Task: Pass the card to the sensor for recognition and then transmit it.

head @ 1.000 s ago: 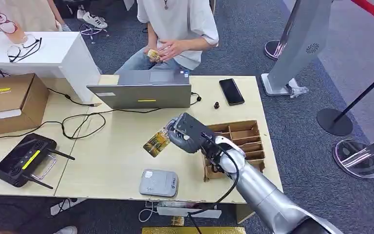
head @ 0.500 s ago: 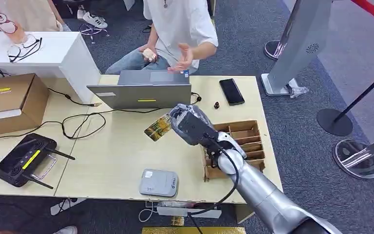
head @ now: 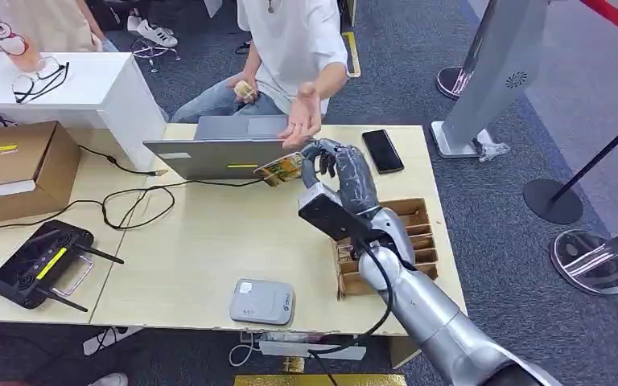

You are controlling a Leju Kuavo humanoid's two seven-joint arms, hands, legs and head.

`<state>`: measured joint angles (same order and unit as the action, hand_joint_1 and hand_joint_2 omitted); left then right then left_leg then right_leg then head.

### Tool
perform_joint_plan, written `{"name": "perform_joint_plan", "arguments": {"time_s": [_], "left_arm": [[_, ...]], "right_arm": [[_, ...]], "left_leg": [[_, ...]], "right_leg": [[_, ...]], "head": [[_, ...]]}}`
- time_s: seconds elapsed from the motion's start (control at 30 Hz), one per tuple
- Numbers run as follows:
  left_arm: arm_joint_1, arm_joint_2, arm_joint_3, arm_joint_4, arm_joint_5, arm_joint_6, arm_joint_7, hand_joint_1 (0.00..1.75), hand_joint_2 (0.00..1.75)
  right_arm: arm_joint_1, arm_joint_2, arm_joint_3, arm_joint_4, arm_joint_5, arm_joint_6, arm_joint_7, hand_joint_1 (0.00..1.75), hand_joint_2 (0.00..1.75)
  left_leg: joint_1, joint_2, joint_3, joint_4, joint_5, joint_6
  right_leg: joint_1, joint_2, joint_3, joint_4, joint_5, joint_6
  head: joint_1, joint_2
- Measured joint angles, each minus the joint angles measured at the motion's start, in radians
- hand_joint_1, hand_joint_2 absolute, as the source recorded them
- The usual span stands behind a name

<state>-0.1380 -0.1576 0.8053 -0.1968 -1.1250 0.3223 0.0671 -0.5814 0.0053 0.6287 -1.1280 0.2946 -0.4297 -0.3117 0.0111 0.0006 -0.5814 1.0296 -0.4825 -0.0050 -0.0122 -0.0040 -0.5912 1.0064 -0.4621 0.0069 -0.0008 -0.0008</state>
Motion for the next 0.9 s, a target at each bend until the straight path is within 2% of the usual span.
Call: {"name": "perform_joint_plan", "arguments": {"time_s": [0.17, 0.33, 0.43, 0.57, 0.7, 0.83, 0.9], "left_arm": [[-0.002, -0.004, 0.000, 0.000, -0.009, -0.001, 0.008, 0.00, 0.00], [-0.006, -0.008, 0.000, 0.000, -0.018, -0.002, 0.014, 0.00, 0.00], [-0.007, -0.008, 0.000, 0.000, -0.021, -0.003, 0.014, 0.00, 0.00], [-0.008, -0.009, 0.000, 0.000, -0.023, -0.004, 0.017, 0.00, 0.00], [-0.011, -0.009, -0.001, 0.000, -0.028, -0.005, 0.018, 0.00, 0.00], [-0.012, -0.009, -0.001, 0.000, -0.029, -0.005, 0.020, 0.00, 0.00], [-0.012, -0.009, -0.001, 0.000, -0.030, -0.005, 0.020, 0.00, 0.00]], "right_arm": [[0.006, 0.007, -0.023, -0.011, 0.129, -0.159, -0.014, 1.75, 1.75], [0.007, 0.017, -0.043, -0.010, 0.261, -0.255, -0.020, 1.75, 1.75], [0.014, 0.043, -0.088, -0.010, 0.416, -0.259, -0.047, 1.75, 1.75], [0.030, 0.095, -0.191, -0.013, 0.609, -0.260, -0.090, 1.75, 1.75], [0.057, 0.168, -0.324, -0.035, 0.833, -0.260, -0.180, 1.75, 1.75], [0.079, 0.229, -0.425, -0.066, 0.952, -0.260, -0.214, 1.75, 1.75], [0.089, 0.253, -0.457, -0.086, 1.014, -0.260, -0.207, 1.75, 1.75]], "left_leg": [[0.000, 0.000, 0.000, 0.000, 0.000, 0.000], [0.000, 0.000, 0.000, 0.000, 0.000, 0.000], [0.000, 0.000, 0.000, 0.000, 0.000, 0.000], [0.000, 0.000, 0.000, 0.000, 0.000, 0.000], [0.000, 0.000, 0.000, 0.000, 0.000, 0.000], [0.000, 0.000, 0.000, 0.000, 0.000, 0.000], [0.000, 0.000, 0.000, 0.000, 0.000, 0.000]], "right_leg": [[0.000, 0.000, 0.000, 0.000, 0.000, 0.000], [0.000, 0.000, 0.000, 0.000, 0.000, 0.000], [0.000, 0.000, 0.000, 0.000, 0.000, 0.000], [0.000, 0.000, 0.000, 0.000, 0.000, 0.000], [0.000, 0.000, 0.000, 0.000, 0.000, 0.000], [0.000, 0.000, 0.000, 0.000, 0.000, 0.000], [0.000, 0.000, 0.000, 0.000, 0.000, 0.000]], "head": [[0.000, 0.000], [0.000, 0.000], [0.000, 0.000], [0.000, 0.000], [0.000, 0.000], [0.000, 0.000], [0.000, 0.000]]}}
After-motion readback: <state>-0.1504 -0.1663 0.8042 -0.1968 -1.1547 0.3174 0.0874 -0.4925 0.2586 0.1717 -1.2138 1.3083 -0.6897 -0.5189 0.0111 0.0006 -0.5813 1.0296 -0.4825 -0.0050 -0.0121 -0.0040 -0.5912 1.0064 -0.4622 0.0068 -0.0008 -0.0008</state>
